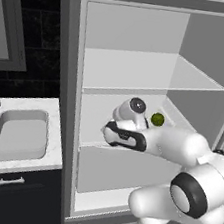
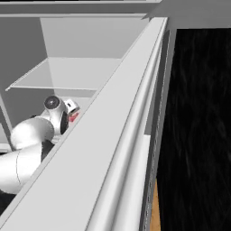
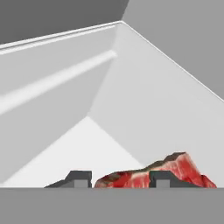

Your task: Place one lime and one steak in each tupperware on the nearby counter, to pack two identical lunches.

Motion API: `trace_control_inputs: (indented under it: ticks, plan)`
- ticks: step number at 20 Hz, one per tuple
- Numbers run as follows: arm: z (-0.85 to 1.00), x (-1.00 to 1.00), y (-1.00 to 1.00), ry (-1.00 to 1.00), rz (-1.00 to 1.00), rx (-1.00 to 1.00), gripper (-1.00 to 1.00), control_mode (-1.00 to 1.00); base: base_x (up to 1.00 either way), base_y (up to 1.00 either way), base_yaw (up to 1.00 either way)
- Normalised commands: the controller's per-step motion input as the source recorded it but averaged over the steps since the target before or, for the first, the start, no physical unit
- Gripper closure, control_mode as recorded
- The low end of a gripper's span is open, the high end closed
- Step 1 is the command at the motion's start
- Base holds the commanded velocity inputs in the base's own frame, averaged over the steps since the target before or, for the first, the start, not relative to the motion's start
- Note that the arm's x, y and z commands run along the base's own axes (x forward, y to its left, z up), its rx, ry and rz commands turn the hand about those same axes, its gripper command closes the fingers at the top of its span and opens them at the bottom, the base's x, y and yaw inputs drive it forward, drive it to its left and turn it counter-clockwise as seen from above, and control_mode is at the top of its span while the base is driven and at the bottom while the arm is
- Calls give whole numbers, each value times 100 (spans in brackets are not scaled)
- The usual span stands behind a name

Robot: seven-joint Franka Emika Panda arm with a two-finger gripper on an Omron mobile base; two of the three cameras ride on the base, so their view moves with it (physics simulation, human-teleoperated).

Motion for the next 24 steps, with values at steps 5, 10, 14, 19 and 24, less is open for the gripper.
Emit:
trace_control_inputs:
  ticks: [5, 10, 14, 19, 24]
  plan:
    - [66, -100, 0, 3, 7, 0, 100, -100, 0, 0, 0]
    - [60, -100, -14, 1, 0, 0, 100, -100, 0, 0, 0]
    - [55, -100, -34, 0, 0, 0, 100, -100, 0, 0, 0]
    - [74, -100, -41, 0, 0, 0, 100, -100, 0, 0, 0]
    - [61, -100, -36, 0, 0, 0, 100, -100, 0, 0, 0]
